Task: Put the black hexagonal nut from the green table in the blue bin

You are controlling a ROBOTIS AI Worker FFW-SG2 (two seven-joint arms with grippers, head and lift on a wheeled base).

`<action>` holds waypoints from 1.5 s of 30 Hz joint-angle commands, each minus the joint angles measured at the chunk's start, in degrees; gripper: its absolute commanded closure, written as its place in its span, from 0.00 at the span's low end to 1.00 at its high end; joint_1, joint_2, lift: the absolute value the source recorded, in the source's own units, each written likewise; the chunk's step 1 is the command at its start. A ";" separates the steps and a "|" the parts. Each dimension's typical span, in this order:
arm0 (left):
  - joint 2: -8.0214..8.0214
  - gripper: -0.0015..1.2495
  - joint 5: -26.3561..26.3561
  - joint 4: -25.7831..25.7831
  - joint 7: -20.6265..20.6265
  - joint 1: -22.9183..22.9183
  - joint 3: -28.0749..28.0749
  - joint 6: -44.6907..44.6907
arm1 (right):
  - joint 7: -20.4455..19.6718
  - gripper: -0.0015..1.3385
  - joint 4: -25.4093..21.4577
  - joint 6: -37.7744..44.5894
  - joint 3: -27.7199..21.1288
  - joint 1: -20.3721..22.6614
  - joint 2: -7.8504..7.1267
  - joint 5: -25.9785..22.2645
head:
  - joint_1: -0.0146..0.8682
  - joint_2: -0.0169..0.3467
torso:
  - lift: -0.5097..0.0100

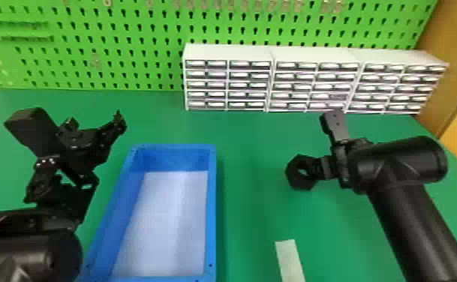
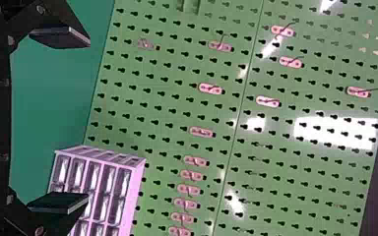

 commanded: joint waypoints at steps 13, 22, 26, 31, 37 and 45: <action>0.00 0.14 0.10 0.00 0.00 0.09 0.12 0.00 | -0.09 0.78 -6.93 -25.48 -5.77 5.57 0.52 -6.99 | 0.80 0.07 | 0.79; 0.00 0.14 0.19 0.00 0.00 0.35 0.30 0.00 | -0.88 0.78 -7.10 -42.18 -3.93 7.68 -0.62 -19.65 | 0.80 0.07 | 0.79; 0.00 0.14 0.19 0.00 0.00 0.35 0.30 0.00 | -0.97 0.78 -8.24 -42.44 -1.47 7.42 -1.50 -24.48 | 0.80 0.07 | 0.79; 0.00 0.14 0.19 0.00 0.00 0.35 0.39 0.00 | -0.97 0.78 -9.74 -42.44 2.23 6.71 -2.56 -32.22 | 0.80 0.07 | 0.79; 0.00 0.14 0.19 0.00 0.00 0.35 0.30 0.00 | -0.97 0.78 -11.32 -40.69 7.68 5.39 -3.79 -39.34 | 0.80 0.07 | 0.79; 0.00 0.14 0.19 0.00 0.00 0.27 0.39 0.00 | -0.97 0.78 -11.67 -39.54 16.20 3.81 -5.46 -47.07 | 0.80 0.07 | 0.79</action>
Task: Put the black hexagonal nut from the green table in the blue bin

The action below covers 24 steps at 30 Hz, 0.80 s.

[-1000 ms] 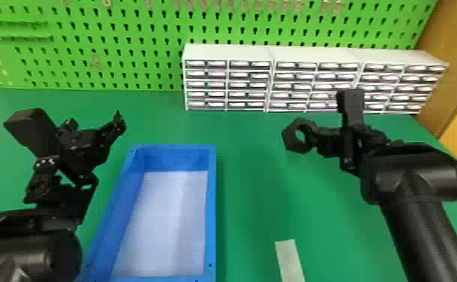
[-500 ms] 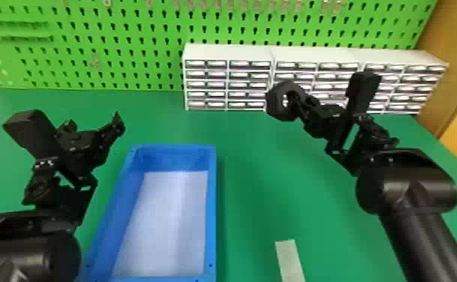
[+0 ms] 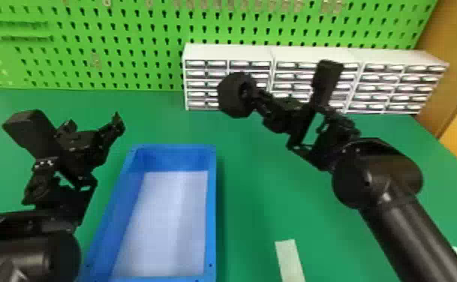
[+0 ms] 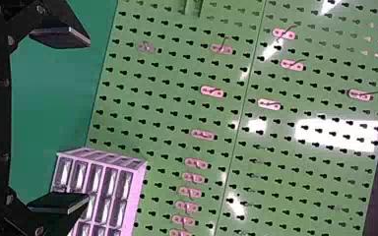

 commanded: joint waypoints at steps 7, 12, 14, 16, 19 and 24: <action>0.00 0.14 0.00 0.00 0.00 0.00 0.02 0.00 | 0.00 0.78 -0.06 0.54 11.41 -2.08 -2.16 -7.21 | 0.80 0.07 | 0.79; 0.00 0.14 0.00 0.00 0.00 -0.09 0.02 0.00 | 0.00 0.78 -0.06 0.80 15.71 -3.04 -3.04 -9.67 | 0.80 0.07 | 0.79; 0.00 0.14 0.00 0.00 0.00 -0.09 0.02 0.00 | 0.00 0.78 -0.06 0.89 17.12 -3.31 -3.39 -10.47 | 0.80 0.07 | 0.79; 0.00 0.14 0.00 0.00 0.00 0.00 0.02 0.00 | 0.00 0.78 -0.06 1.07 18.26 -3.48 -3.66 -10.99 | 0.80 0.07 | 0.79; 0.00 0.14 0.00 0.00 0.00 0.00 0.02 0.00 | 0.00 0.78 -0.06 1.16 19.76 -3.83 -3.92 -11.52 | 0.80 0.07 | 0.79; 0.00 0.14 0.00 0.00 0.00 0.00 0.02 0.00 | 0.00 0.78 -0.06 1.33 21.78 -4.36 -4.36 -12.05 | 0.80 0.07 | 0.79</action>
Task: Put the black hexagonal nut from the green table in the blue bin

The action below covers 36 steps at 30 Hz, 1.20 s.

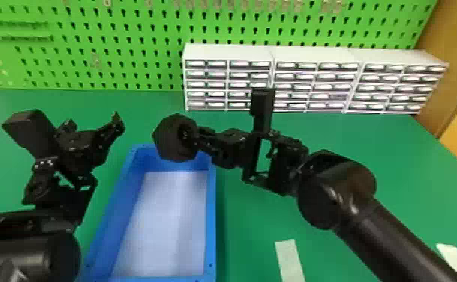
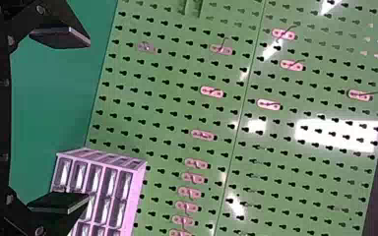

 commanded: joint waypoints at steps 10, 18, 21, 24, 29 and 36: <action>0.00 0.14 0.00 0.00 0.00 -0.07 -0.03 0.00 | 0.00 0.77 0.00 0.52 4.28 -1.09 -0.81 -0.84 | 0.80 0.07 | 0.79; 0.00 0.14 0.00 0.00 0.00 -0.07 -0.12 0.00 | -0.09 0.26 0.18 2.11 4.81 -1.00 -0.98 -0.84 | 0.80 0.07 | 0.79; 0.00 0.14 0.00 0.00 0.00 -0.07 -0.12 0.00 | -0.26 0.20 0.18 2.46 4.72 -1.00 -0.98 -0.49 | 0.80 0.07 | 0.79; 0.00 0.14 0.00 0.00 0.00 -0.07 -0.12 0.00 | -0.35 0.20 0.18 2.46 4.72 -1.09 -0.98 -0.31 | 0.80 0.07 | 0.79; 0.00 0.14 0.00 0.00 0.00 -0.07 -0.12 0.00 | -0.35 0.20 0.09 2.46 4.63 -1.18 -0.98 0.57 | 0.80 0.07 | 0.79; 0.00 0.14 0.00 0.00 0.00 -0.07 -0.03 0.00 | -0.35 0.20 -0.09 2.46 3.58 -0.74 -0.72 2.59 | 0.80 0.07 | 0.79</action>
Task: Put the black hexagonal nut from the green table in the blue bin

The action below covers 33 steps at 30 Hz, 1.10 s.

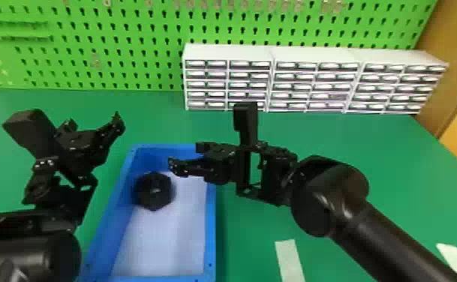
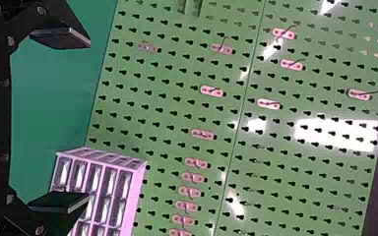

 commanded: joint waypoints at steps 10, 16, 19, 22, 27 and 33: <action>0.00 0.14 0.00 0.00 0.00 0.00 0.16 0.00 | 0.00 0.20 -2.74 2.02 -13.09 5.77 1.28 11.92 | 0.80 0.07 | 0.79; 0.00 0.14 0.18 0.00 0.00 0.00 0.25 0.00 | 0.00 0.20 -4.58 2.55 -25.49 11.66 3.48 18.60 | 0.80 0.07 | 0.79; 0.00 0.14 0.27 0.00 0.00 0.00 0.34 0.00 | 0.00 0.20 -5.81 2.73 -31.11 14.12 4.62 21.94 | 0.80 0.07 | 0.79; 0.00 0.14 0.35 0.00 0.00 0.00 0.34 0.00 | 0.00 0.20 -7.04 2.90 -35.94 16.31 5.41 24.66 | 0.80 0.07 | 0.79; 0.00 0.14 0.70 0.00 0.00 0.00 0.43 0.00 | 0.00 0.20 -9.51 3.43 -43.68 19.74 6.47 28.80 | 0.80 0.07 | 0.79; 0.00 0.15 1.14 0.00 0.00 0.09 0.87 0.00 | 0.00 0.20 -11.79 3.43 -52.56 22.99 8.40 31.52 | 0.80 0.07 | 0.79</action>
